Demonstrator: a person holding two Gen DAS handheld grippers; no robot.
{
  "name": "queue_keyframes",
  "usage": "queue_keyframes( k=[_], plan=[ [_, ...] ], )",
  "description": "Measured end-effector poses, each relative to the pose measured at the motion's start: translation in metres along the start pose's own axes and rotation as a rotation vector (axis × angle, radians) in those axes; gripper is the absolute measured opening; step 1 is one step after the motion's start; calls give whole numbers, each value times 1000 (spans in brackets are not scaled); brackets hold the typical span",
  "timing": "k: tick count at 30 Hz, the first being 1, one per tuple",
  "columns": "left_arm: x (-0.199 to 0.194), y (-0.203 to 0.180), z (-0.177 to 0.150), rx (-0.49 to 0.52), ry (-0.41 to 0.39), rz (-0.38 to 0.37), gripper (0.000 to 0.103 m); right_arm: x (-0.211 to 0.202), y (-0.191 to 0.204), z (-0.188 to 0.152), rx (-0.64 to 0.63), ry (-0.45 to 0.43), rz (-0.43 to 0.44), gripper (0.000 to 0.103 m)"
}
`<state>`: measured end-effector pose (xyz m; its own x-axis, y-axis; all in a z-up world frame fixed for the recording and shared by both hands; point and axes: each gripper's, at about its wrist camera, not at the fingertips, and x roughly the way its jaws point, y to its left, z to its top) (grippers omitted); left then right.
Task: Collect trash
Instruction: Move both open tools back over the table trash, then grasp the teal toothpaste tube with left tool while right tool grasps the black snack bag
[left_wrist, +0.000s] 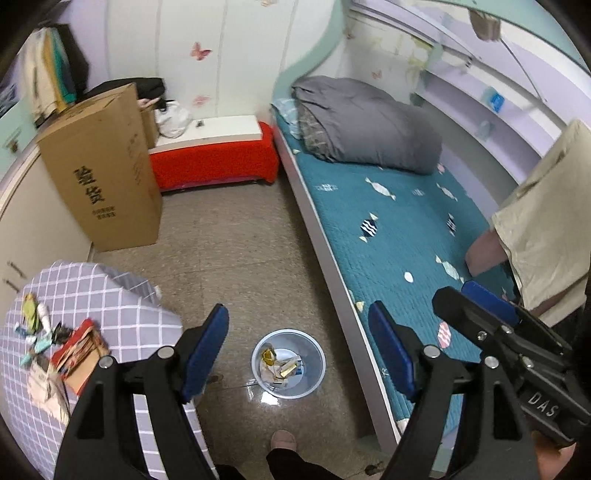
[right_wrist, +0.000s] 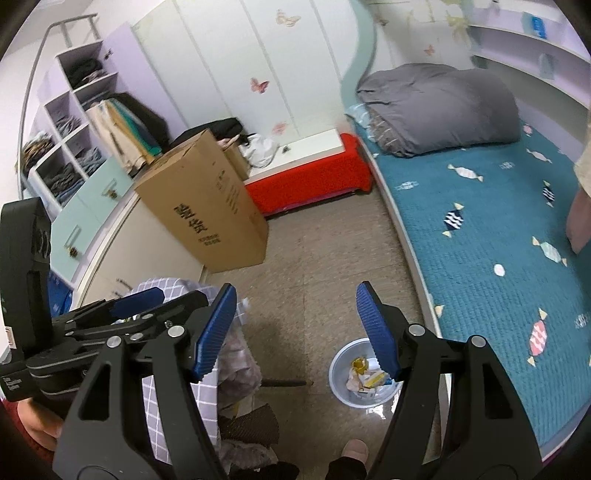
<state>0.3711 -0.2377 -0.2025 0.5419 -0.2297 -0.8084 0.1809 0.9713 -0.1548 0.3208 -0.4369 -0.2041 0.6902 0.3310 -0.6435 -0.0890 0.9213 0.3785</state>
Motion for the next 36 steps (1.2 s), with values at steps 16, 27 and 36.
queue_keyframes(
  k=[16, 27, 36],
  plan=[
    [-50, 143, -65, -277, 4, 103, 76, 55, 128, -38, -166, 163, 136, 68],
    [-79, 283, -97, -443, 41, 177, 76, 107, 231, -74, -223, 256, 199, 69],
    [-71, 396, -111, -434, 122, 232, 76, 169, 311, -91, -279, 308, 191, 69]
  ],
)
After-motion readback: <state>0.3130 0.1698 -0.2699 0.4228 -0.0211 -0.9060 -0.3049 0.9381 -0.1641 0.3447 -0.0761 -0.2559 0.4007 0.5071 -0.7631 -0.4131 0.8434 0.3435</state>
